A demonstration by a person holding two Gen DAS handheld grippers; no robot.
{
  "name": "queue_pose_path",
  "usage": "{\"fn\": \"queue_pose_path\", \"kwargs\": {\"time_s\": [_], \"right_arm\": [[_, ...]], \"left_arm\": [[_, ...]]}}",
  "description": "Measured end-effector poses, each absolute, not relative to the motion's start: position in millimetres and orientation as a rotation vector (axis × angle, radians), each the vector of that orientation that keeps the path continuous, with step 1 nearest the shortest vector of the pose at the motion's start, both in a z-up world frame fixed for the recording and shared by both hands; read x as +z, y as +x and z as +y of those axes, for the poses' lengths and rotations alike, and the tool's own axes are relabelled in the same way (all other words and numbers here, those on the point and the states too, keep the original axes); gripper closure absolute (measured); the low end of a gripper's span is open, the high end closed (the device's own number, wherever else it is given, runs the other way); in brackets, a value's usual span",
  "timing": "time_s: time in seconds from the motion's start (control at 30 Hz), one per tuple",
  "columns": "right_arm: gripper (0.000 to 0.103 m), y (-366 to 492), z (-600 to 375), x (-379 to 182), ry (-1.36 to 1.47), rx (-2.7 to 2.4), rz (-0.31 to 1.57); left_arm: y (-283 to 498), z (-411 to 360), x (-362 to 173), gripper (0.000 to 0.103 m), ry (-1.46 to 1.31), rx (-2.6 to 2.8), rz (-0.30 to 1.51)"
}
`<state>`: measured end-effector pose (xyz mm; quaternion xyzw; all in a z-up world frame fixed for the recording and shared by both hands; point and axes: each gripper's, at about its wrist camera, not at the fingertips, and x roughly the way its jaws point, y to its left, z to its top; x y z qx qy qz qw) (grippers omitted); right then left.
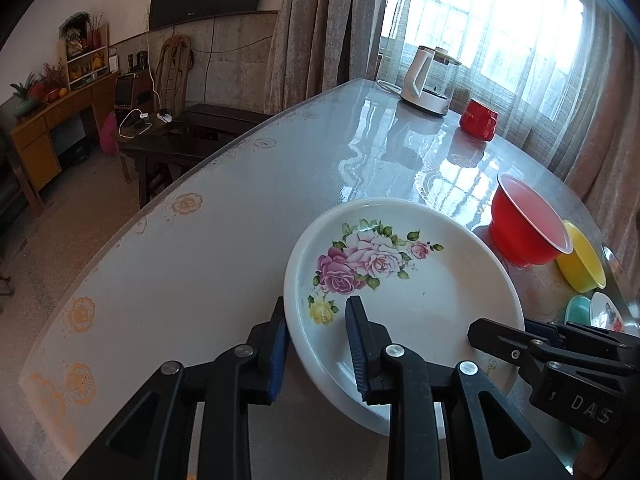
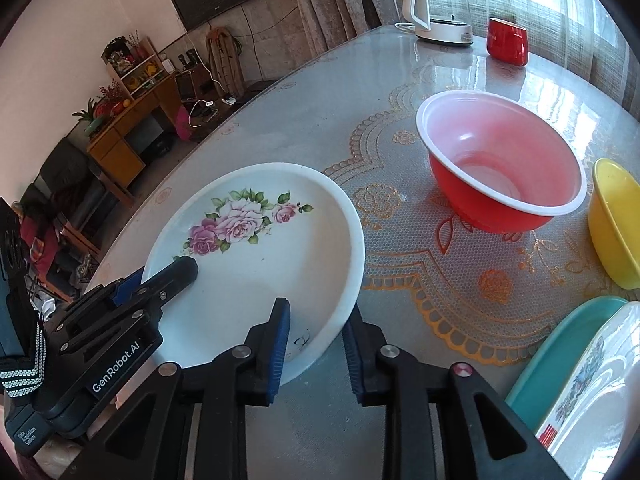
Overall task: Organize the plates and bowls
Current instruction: 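Lift the small floral plate by its rim with the left gripper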
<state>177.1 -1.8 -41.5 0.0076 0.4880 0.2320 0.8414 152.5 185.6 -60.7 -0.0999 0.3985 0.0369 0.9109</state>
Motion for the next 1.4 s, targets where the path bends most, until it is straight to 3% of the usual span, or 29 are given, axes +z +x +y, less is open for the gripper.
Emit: {"fn": "queue_pose_path", "kwargs": {"time_s": [1.4], "right_arm": [[0.082,176,-7,-48,0.035,0.510,1.033]], "left_arm": [[108,172,-59,0.075,-0.269,0.003,0.809]]}}
